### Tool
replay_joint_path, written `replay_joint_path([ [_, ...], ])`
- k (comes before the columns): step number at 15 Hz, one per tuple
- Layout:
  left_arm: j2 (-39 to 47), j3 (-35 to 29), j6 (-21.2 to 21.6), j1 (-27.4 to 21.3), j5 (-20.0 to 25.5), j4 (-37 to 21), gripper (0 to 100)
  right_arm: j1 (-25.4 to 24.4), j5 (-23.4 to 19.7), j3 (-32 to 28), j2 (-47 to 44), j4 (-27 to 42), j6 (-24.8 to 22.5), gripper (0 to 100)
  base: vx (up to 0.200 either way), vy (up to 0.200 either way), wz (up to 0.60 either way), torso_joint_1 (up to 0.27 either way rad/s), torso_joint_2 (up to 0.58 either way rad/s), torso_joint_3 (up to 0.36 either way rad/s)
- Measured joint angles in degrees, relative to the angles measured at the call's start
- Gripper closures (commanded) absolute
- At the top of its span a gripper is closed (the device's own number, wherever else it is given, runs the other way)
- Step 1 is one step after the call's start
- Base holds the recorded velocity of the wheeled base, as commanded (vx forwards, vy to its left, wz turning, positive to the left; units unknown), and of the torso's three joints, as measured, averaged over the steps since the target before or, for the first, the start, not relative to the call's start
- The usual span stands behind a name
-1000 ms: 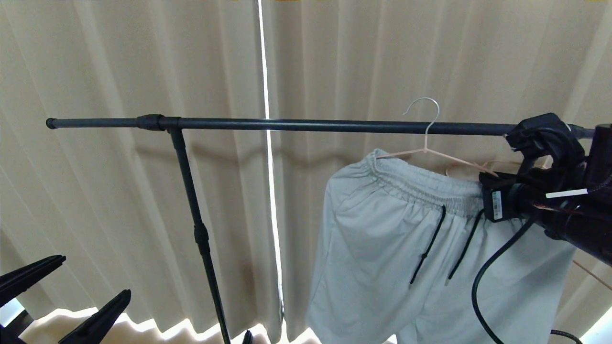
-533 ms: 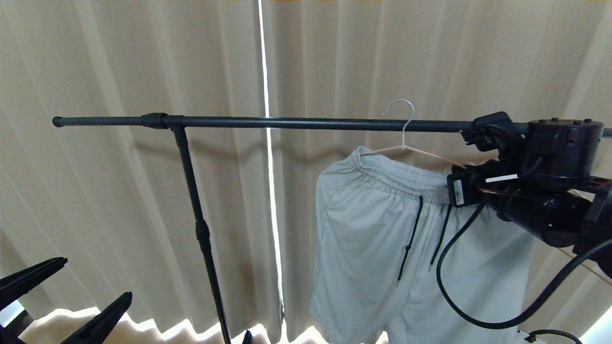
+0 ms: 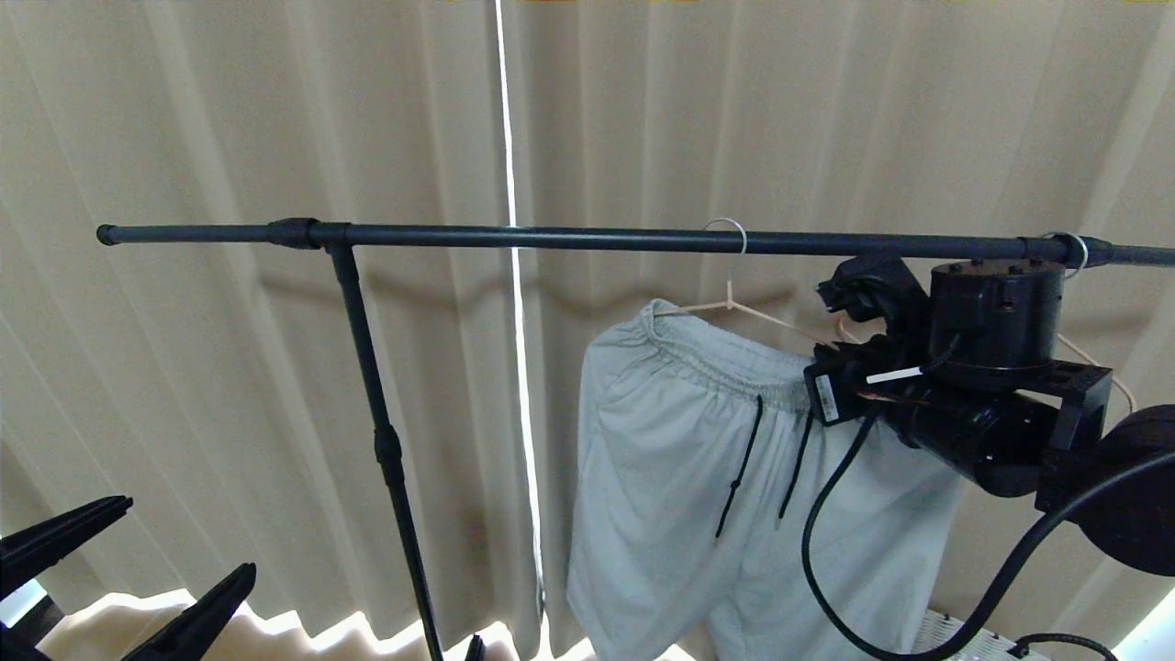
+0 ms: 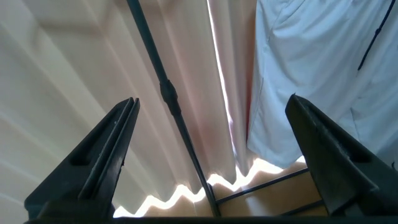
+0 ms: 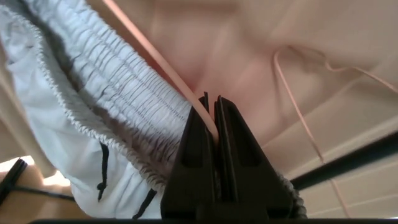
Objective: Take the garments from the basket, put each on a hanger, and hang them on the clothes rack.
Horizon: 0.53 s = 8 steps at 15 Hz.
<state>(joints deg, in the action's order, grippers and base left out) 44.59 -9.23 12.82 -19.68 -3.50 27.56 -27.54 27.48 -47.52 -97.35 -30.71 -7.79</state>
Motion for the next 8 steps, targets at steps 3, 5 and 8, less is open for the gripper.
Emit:
replay_joint_path([
  [3,0.0,0.0,0.0,0.0,0.0,0.0,0,-0.63,-0.04,0.22,-0.49,0.15,0.0,100,0.0,0.0,0.0,0.0,0.0,0.0],
  [5,0.0,0.05,0.01,0.0,0.0,0.02,0,-1.04,-0.04,0.33,-0.72,0.26,0.0,100,0.0,0.0,0.0,0.0,0.0,0.0],
  [8,-0.02,0.02,0.0,0.0,0.02,-0.01,0,-1.17,-0.06,0.37,-0.79,0.17,0.0,0,0.0,0.0,0.0,0.0,0.0,0.0],
])
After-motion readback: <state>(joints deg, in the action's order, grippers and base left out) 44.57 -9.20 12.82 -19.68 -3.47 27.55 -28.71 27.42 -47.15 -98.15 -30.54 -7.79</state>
